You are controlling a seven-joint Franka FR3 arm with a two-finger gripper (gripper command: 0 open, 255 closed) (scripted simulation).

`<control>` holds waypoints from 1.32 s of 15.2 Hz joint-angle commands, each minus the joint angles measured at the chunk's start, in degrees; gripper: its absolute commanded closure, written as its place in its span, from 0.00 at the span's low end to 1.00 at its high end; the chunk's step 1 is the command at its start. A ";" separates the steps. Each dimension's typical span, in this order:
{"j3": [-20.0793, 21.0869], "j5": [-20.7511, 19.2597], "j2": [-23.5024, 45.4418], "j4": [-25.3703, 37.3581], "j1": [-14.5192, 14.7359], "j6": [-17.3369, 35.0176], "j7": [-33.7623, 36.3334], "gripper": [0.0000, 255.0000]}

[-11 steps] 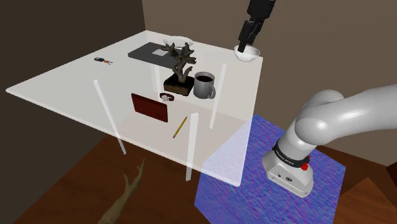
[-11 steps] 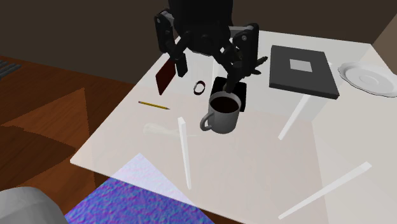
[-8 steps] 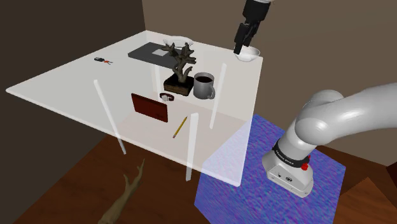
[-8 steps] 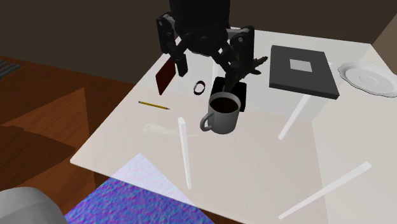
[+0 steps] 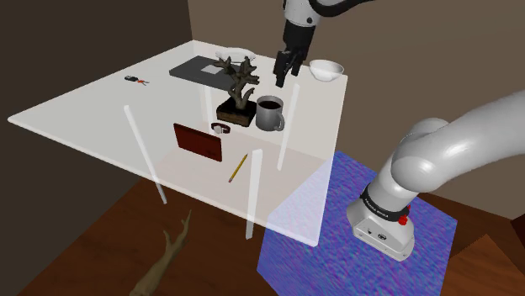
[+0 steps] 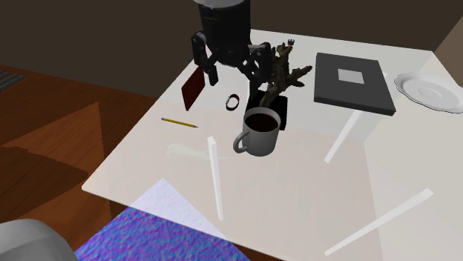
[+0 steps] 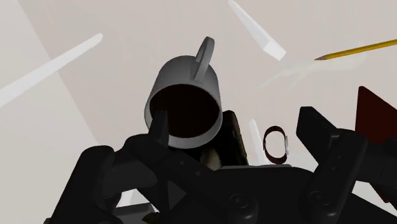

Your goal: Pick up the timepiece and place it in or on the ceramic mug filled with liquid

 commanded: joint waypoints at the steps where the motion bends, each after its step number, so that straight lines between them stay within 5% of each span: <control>1: 1.53 -0.02 4.18 1.24 0.20 2.88 1.78 0.00; 9: 7.22 -2.68 20.13 7.92 0.85 11.40 9.84 0.00; 20: 10.82 -12.59 44.62 25.08 4.21 16.04 22.12 0.00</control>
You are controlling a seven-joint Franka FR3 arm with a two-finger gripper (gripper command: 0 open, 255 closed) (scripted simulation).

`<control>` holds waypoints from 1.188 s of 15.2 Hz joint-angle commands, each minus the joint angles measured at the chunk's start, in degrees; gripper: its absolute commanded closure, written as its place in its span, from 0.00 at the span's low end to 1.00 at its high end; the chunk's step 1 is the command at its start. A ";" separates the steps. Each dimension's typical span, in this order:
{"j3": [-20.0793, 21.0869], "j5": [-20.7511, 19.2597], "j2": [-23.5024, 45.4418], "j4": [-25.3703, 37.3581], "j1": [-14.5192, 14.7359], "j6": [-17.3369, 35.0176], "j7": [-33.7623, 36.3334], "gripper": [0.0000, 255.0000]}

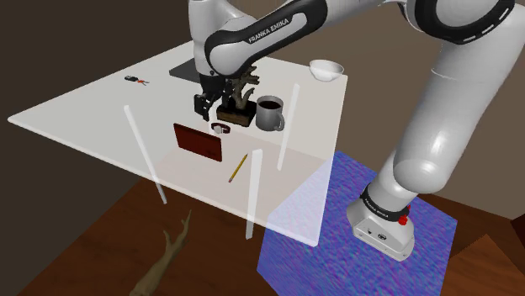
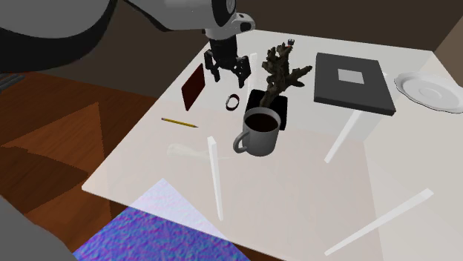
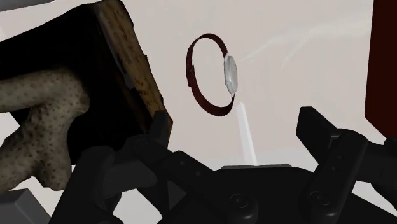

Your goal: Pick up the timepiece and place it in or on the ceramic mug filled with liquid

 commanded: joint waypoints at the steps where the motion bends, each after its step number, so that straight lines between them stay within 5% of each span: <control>1: -0.03 -1.72 4.04 3.35 0.88 0.20 1.65 0.00; 16: -0.79 -3.38 7.18 1.57 1.03 4.92 2.71 0.00; 17: -0.79 -3.38 7.18 1.57 1.03 4.92 2.71 1.00; 18: -0.79 -3.38 7.18 1.57 1.03 4.92 2.71 1.00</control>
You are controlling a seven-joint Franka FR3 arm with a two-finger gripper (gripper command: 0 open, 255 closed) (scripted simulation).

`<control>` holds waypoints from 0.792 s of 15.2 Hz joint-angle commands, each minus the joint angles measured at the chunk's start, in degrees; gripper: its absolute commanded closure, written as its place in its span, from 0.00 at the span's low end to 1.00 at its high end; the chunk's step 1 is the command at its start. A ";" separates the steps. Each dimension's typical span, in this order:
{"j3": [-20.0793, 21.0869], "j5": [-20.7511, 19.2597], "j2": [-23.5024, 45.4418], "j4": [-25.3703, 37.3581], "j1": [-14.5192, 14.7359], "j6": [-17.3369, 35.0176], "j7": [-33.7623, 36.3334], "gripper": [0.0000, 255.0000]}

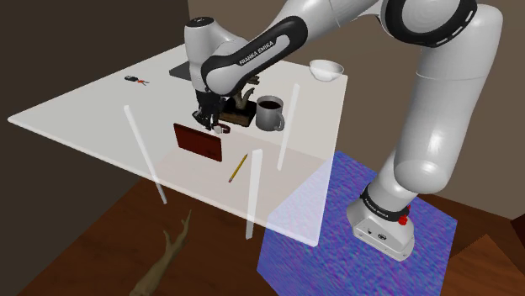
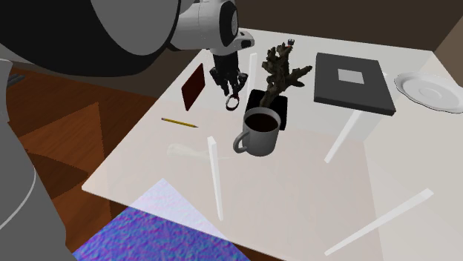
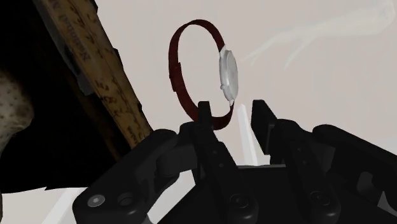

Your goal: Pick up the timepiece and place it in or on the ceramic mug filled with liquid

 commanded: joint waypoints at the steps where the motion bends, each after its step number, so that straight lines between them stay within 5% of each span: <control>1: 0.00 0.00 0.00 0.00 0.00 0.00 0.00 1.00; 12: 0.32 0.91 -1.55 1.11 -0.19 -2.53 -0.81 1.00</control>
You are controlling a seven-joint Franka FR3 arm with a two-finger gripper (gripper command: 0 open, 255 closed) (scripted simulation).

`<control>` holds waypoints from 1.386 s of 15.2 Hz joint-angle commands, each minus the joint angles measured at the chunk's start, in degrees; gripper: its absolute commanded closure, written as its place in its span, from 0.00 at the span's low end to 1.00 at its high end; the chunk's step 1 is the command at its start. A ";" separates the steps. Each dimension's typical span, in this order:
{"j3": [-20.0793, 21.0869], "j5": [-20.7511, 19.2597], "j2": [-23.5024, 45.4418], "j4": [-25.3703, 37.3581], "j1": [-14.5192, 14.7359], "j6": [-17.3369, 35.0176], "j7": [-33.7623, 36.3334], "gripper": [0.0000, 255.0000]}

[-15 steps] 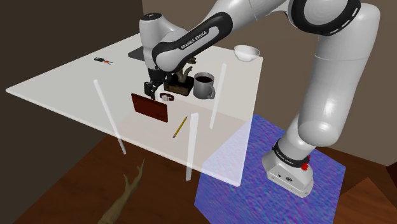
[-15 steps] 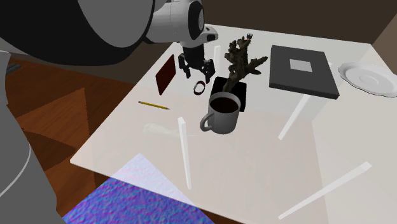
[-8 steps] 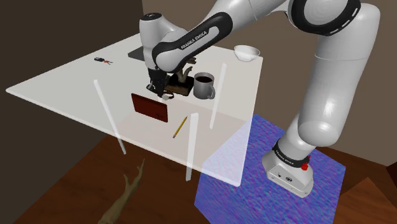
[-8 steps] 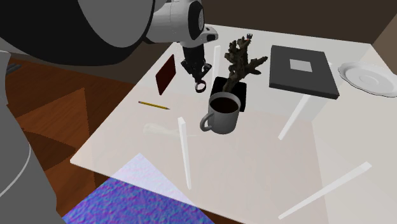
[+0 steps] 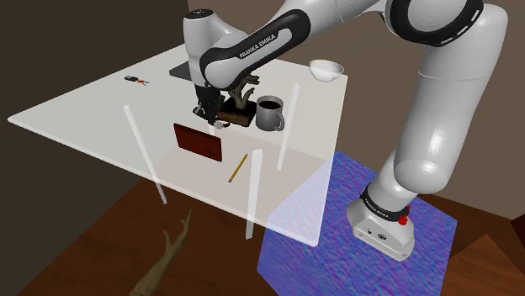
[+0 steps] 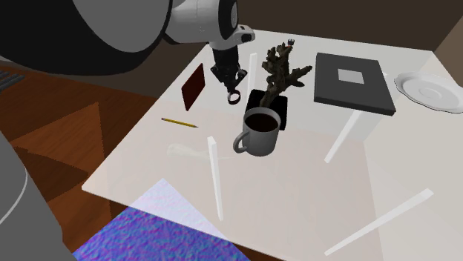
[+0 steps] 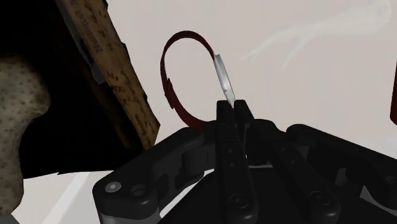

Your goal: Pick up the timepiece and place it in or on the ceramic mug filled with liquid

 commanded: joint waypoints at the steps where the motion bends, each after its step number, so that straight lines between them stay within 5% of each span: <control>1: 0.13 0.39 -0.66 0.58 -0.07 -1.19 -0.34 1.00; 21: 0.95 3.45 -5.74 9.60 -0.38 -14.82 -3.45 1.00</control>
